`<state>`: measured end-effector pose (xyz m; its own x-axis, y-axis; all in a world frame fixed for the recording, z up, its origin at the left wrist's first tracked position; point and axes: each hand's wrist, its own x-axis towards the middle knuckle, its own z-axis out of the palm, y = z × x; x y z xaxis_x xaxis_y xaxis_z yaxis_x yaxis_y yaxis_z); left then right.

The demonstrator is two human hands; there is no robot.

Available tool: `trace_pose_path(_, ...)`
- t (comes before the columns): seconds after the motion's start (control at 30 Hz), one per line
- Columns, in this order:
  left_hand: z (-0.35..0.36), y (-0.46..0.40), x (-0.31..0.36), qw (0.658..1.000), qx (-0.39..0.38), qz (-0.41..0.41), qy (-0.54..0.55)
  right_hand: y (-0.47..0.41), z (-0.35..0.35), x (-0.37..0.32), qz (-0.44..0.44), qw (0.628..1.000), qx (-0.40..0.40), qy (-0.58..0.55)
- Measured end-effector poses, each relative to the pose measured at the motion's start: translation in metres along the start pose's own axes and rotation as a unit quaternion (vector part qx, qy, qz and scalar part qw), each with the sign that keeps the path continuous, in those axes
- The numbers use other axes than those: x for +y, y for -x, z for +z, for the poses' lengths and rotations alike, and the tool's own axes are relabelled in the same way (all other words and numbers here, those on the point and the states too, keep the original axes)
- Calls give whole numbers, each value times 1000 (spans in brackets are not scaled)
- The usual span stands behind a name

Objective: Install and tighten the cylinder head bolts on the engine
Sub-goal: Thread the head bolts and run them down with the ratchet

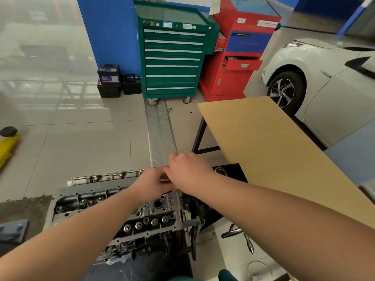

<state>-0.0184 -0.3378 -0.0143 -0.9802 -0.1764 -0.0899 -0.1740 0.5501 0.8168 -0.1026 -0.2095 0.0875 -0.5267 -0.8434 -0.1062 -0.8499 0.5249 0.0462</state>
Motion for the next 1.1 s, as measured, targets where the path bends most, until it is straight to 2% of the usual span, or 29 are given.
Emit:
trace_pose_path(0.07,15,3,1,997,67,-23,-13,-4,2,-3,23,1000,2,9)
trace_pose_path(0.13,22,3,3,996,82,-16,-20,-4,-5,2,-15,1000,-19,-16)
trace_pose_path(0.23,9,1,0,998,28,32,-38,1,-22,16,-147,982,-74,-92)
trace_pose_path(0.3,0,-2,-1,997,-20,41,-70,7,-24,18,-196,976,-72,-60)
trace_pose_path(0.4,1,-2,-1,998,-9,32,-45,8,-20,8,-136,990,-35,-31)
trace_pose_path(0.53,24,8,4,995,100,-20,-5,2,-15,-5,-22,999,-6,-26)
trace_pose_path(0.63,34,9,5,989,145,-18,-25,3,-12,-6,-31,999,7,8)
trace_pose_path(0.7,29,7,5,992,123,-11,-31,4,-19,0,-87,996,-14,-6)
trace_pose_path(0.8,11,1,-1,997,21,-2,-74,4,-29,9,-190,981,-47,13)
trace_pose_path(0.9,3,-1,-2,996,-29,48,-73,8,-27,5,-153,987,-39,28)
trace_pose_path(1.0,11,4,-5,999,9,40,-24,9,-24,-1,-52,996,-29,69)
trace_pose_path(1.1,21,10,-7,995,95,27,-19,7,-23,-4,-27,993,-24,115)
